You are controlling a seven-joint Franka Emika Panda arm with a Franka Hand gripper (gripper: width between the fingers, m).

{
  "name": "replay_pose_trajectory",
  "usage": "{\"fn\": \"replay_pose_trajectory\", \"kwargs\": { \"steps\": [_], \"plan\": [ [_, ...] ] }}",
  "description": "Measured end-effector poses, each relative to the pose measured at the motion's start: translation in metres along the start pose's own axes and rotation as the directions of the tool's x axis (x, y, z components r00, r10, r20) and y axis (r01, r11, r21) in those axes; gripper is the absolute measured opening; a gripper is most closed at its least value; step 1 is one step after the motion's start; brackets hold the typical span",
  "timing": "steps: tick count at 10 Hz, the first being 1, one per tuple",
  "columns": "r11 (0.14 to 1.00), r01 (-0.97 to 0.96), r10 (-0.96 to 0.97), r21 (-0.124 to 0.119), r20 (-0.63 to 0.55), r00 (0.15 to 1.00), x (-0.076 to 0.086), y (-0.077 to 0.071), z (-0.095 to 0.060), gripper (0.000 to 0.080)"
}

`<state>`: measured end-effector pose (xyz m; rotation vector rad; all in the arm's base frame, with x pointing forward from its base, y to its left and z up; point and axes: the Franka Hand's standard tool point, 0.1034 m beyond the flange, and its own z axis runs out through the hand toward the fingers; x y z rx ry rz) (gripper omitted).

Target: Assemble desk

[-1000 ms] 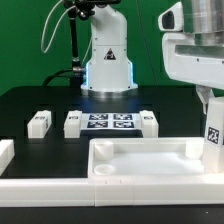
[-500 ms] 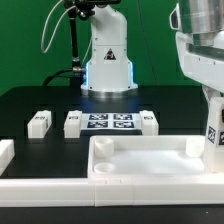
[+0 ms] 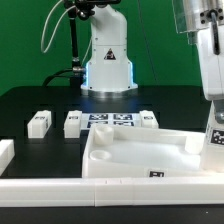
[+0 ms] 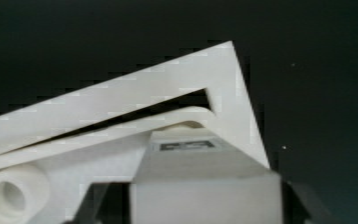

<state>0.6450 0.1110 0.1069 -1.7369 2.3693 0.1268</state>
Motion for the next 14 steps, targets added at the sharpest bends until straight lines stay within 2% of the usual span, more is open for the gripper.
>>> {"fn": "replay_pose_trajectory", "kwargs": {
  "steps": [1,2,3,4,5,7,12,13,14],
  "plan": [
    [1.000,0.011,-0.011,-0.001,0.000,1.000,0.000,0.000,0.000,0.0291],
    [1.000,0.017,-0.017,-0.003,0.000,1.000,0.000,0.001,0.001,0.0347],
    [1.000,0.028,-0.028,-0.002,0.002,1.000,-0.004,0.001,0.000,0.0547],
    [0.999,0.046,-0.046,0.008,0.010,0.999,-0.011,0.000,-0.008,0.0547],
    [0.997,0.071,-0.072,0.024,0.018,0.997,-0.017,0.000,-0.022,0.0621],
    [0.994,0.102,-0.103,0.046,0.036,0.994,-0.026,0.002,-0.054,0.0647],
    [0.986,0.160,-0.162,0.047,0.035,0.986,-0.027,0.004,-0.050,0.0649],
    [0.976,0.213,-0.215,0.049,0.032,0.976,-0.028,0.006,-0.050,0.0649],
    [0.963,0.261,-0.263,0.060,0.025,0.964,-0.024,0.014,-0.050,0.0649]
  ]
}}
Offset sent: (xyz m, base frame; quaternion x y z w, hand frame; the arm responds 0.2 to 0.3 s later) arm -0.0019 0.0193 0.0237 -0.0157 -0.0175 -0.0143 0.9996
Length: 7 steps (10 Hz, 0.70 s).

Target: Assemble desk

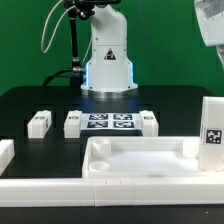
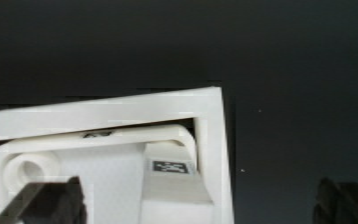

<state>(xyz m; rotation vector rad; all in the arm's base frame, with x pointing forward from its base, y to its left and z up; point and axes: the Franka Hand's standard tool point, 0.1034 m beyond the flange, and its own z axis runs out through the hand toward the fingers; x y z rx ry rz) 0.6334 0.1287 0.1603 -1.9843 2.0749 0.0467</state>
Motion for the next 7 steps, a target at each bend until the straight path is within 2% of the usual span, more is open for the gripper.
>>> {"fn": "replay_pose_trajectory", "kwargs": {
  "steps": [1,2,3,4,7],
  "plan": [
    [0.994,0.112,-0.112,-0.012,-0.006,0.994,0.004,0.019,0.001,0.0649],
    [0.974,0.222,-0.223,-0.039,-0.004,0.975,0.007,0.038,0.004,0.0649],
    [0.954,0.294,-0.294,-0.054,-0.003,0.956,0.005,0.046,0.007,0.0649],
    [0.929,0.367,-0.367,-0.058,-0.001,0.930,0.001,0.047,0.008,0.0649],
    [0.832,0.552,-0.552,-0.056,0.010,0.834,0.003,0.046,0.008,0.0649]
  ]
}}
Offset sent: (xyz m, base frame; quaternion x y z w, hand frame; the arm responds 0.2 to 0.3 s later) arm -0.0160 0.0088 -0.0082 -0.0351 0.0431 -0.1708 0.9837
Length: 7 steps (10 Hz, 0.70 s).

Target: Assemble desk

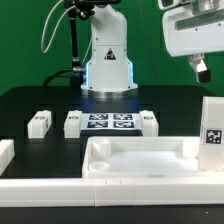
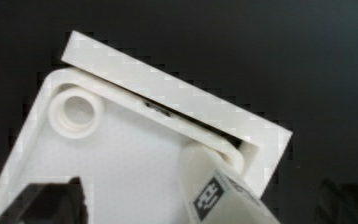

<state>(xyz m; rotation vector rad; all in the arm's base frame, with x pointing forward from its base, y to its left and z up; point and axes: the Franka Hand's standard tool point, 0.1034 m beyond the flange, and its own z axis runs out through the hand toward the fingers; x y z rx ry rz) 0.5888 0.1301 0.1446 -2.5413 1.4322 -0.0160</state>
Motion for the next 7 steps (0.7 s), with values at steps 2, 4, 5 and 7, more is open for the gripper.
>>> {"fn": "replay_pose_trajectory", "kwargs": {
  "steps": [2,4,5,7],
  "plan": [
    [0.981,0.194,-0.194,-0.025,0.002,0.981,-0.017,0.012,0.020,0.0649],
    [0.911,0.408,-0.407,-0.065,0.031,0.913,-0.032,0.052,0.044,0.0649],
    [0.859,0.506,-0.503,-0.080,0.055,0.862,-0.033,0.069,0.049,0.0649],
    [0.787,0.613,-0.610,-0.070,0.063,0.790,-0.032,0.067,0.048,0.0649]
  ]
}}
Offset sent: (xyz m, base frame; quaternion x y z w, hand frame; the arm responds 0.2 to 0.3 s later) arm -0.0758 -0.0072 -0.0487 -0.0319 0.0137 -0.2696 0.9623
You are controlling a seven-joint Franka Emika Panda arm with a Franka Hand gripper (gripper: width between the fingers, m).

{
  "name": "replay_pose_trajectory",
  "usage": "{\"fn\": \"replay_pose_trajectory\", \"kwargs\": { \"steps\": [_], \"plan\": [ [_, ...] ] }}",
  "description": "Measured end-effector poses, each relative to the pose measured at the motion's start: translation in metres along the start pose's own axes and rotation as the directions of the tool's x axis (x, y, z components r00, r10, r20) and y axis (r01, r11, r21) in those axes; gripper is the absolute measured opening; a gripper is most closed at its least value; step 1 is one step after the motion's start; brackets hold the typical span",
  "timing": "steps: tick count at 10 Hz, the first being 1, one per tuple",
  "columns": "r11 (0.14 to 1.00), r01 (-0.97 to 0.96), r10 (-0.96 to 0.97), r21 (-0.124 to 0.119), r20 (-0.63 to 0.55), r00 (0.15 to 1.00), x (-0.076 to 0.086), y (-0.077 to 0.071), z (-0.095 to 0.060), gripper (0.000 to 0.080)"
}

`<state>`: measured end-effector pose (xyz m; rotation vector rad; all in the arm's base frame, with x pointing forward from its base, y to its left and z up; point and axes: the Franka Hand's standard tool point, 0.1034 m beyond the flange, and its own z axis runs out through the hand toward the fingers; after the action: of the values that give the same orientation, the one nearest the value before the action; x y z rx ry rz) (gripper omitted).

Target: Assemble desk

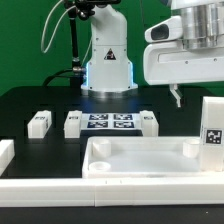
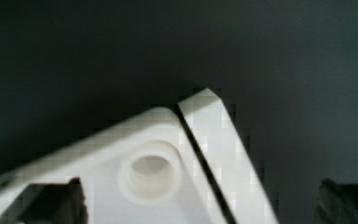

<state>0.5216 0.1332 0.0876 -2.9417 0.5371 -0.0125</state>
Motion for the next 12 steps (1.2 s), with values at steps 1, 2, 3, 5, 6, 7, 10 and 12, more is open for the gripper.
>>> {"fn": "replay_pose_trajectory", "kwargs": {
  "steps": [1,2,3,5,6,7,10,12],
  "plan": [
    [0.998,0.063,-0.063,-0.001,0.001,0.998,0.000,0.001,0.001,0.0649],
    [0.993,0.119,-0.119,-0.001,0.002,0.993,0.000,0.001,0.001,0.0649],
    [0.972,0.234,-0.234,-0.002,0.004,0.972,0.000,0.009,0.003,0.0649],
    [0.958,0.286,-0.285,-0.019,0.042,0.957,-0.003,0.062,0.014,0.0649],
    [0.960,0.280,-0.278,-0.024,0.060,0.959,-0.006,0.077,0.016,0.0649],
    [0.959,0.282,-0.279,-0.027,0.092,0.956,-0.011,0.082,0.018,0.0649],
    [0.960,0.279,-0.270,-0.006,0.232,0.935,-0.021,0.080,0.018,0.0649],
    [0.962,0.273,-0.247,-0.006,0.412,0.877,-0.026,0.087,0.022,0.0649]
  ]
}}
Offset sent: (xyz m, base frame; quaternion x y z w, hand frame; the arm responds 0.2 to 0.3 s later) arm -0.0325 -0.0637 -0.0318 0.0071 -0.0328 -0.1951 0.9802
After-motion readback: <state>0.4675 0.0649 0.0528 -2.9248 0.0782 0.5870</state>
